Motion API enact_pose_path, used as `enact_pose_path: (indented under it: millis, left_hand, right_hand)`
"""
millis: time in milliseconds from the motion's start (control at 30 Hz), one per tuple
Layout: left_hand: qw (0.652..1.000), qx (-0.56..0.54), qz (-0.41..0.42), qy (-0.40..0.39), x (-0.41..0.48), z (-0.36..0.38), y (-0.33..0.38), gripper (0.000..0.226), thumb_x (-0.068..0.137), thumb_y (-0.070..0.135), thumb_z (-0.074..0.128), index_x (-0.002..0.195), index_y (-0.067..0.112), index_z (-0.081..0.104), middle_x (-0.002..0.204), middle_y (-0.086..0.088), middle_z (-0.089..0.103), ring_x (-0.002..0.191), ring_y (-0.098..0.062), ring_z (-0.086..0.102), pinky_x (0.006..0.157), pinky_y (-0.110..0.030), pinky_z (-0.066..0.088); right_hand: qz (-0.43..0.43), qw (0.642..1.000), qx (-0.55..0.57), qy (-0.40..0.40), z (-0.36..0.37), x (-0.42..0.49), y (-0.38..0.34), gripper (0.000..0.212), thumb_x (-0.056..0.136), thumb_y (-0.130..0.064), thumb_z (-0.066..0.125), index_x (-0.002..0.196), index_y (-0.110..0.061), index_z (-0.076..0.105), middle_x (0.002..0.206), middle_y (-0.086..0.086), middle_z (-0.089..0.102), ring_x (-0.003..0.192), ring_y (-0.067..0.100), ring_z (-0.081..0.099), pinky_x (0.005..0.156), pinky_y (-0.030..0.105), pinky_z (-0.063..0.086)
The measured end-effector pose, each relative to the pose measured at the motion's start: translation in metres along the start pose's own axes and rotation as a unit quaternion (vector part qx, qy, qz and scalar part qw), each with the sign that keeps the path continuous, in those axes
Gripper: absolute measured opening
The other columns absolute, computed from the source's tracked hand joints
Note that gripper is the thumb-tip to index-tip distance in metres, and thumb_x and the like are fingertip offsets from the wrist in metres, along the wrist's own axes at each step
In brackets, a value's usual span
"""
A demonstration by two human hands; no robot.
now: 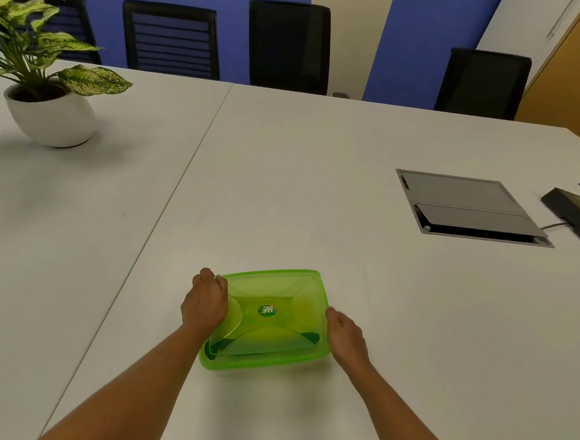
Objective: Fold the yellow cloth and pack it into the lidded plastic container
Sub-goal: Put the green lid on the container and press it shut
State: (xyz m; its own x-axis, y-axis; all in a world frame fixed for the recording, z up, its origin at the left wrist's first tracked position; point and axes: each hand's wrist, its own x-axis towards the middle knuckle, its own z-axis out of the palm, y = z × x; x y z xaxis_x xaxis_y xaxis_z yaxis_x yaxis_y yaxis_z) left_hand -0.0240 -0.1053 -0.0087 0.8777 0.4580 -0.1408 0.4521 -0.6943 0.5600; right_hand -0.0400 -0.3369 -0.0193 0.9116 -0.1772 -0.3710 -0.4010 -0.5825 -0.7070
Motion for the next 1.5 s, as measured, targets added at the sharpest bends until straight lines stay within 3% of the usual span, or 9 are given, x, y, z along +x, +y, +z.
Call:
enact_pose_path:
  millis: [133,267,400,600,767,933,1100,1333,1500]
  left_hand:
    - [1.000,-0.001,-0.002,0.008,0.004,0.005,-0.002,0.031,0.098,0.024,0.024,0.101,-0.002,0.043,0.104,-0.026,0.056,0.090,-0.044,0.058,0.070,-0.039,0.038]
    - [1.000,0.007,0.010,0.014,0.005,0.006,-0.004,0.031,0.099,0.024,0.023,0.099,0.000,0.042,0.100,-0.025,0.058,0.086,-0.043,0.058,0.067,-0.038,0.037]
    - [0.999,0.019,0.025,0.021,0.005,0.007,-0.005,0.030,0.099,0.022,0.022,0.098,0.000,0.042,0.096,-0.024,0.059,0.081,-0.041,0.059,0.065,-0.037,0.038]
    - [0.999,0.024,0.024,0.023,0.005,0.007,-0.005,0.029,0.099,0.022,0.022,0.097,0.001,0.043,0.096,-0.023,0.059,0.082,-0.042,0.058,0.066,-0.038,0.038]
    - [0.999,0.021,0.022,0.024,0.005,0.008,-0.004,0.030,0.099,0.022,0.021,0.097,0.001,0.043,0.096,-0.022,0.059,0.082,-0.041,0.059,0.066,-0.038,0.038]
    - [0.999,0.019,0.025,0.024,0.004,0.007,-0.004,0.030,0.099,0.023,0.022,0.096,0.002,0.043,0.094,-0.022,0.059,0.082,-0.041,0.059,0.066,-0.039,0.040]
    - [0.999,0.019,0.024,0.027,0.004,0.008,-0.004,0.030,0.099,0.023,0.022,0.096,0.002,0.043,0.093,-0.022,0.059,0.081,-0.041,0.059,0.065,-0.038,0.038]
    - [0.990,0.093,0.070,0.079,-0.002,0.005,-0.002,0.025,0.098,0.016,0.029,0.097,0.002,0.050,0.096,-0.016,0.055,0.079,-0.034,0.056,0.058,-0.038,0.040]
    - [0.970,0.137,0.171,0.106,-0.007,0.002,0.002,0.012,0.087,0.005,0.053,0.094,0.004,0.063,0.093,-0.016,0.063,0.079,-0.035,0.059,0.064,-0.041,0.045]
  right_hand:
    - [-0.029,1.000,-0.005,-0.005,0.000,0.022,-0.023,0.041,0.095,-0.048,0.032,0.071,-0.016,0.037,0.082,0.005,0.050,0.082,0.024,0.047,0.070,0.032,0.034]
    - [-0.023,1.000,0.006,-0.003,0.009,0.042,-0.042,0.041,0.094,-0.051,0.031,0.087,-0.011,0.039,0.096,0.006,0.046,0.087,0.023,0.044,0.075,0.032,0.034]
    - [0.004,0.999,0.017,-0.031,0.012,0.054,-0.049,0.055,0.091,-0.058,0.029,0.096,-0.007,0.048,0.093,0.005,0.049,0.087,0.024,0.046,0.074,0.032,0.036]
    - [0.022,0.998,0.017,-0.062,0.012,0.063,-0.045,0.061,0.087,-0.065,0.029,0.065,-0.012,0.047,0.090,0.012,0.057,0.085,0.027,0.051,0.077,0.035,0.038]
    - [0.022,0.998,0.027,-0.058,0.012,0.065,-0.043,0.060,0.087,-0.065,0.031,0.060,-0.012,0.046,0.089,0.013,0.058,0.087,0.028,0.052,0.080,0.036,0.040]
    - [0.033,0.998,0.037,-0.050,0.014,0.067,-0.039,0.062,0.086,-0.064,0.036,0.079,-0.006,0.054,0.089,0.014,0.059,0.085,0.028,0.051,0.088,0.039,0.043]
    - [0.044,0.996,0.066,-0.037,0.015,0.067,-0.039,0.073,0.086,-0.061,0.042,0.100,0.008,0.059,0.104,0.023,0.064,0.096,0.034,0.055,0.083,0.037,0.042]
    - [0.020,0.995,0.101,-0.012,0.014,0.061,-0.039,0.062,0.087,-0.055,0.046,0.076,0.006,0.054,0.076,0.020,0.054,0.075,0.025,0.047,0.067,0.032,0.034]
    - [0.010,0.996,0.086,0.017,0.014,0.056,-0.041,0.056,0.087,-0.055,0.047,0.052,-0.015,0.030,0.055,0.001,0.040,0.060,0.020,0.039,0.056,0.031,0.028]
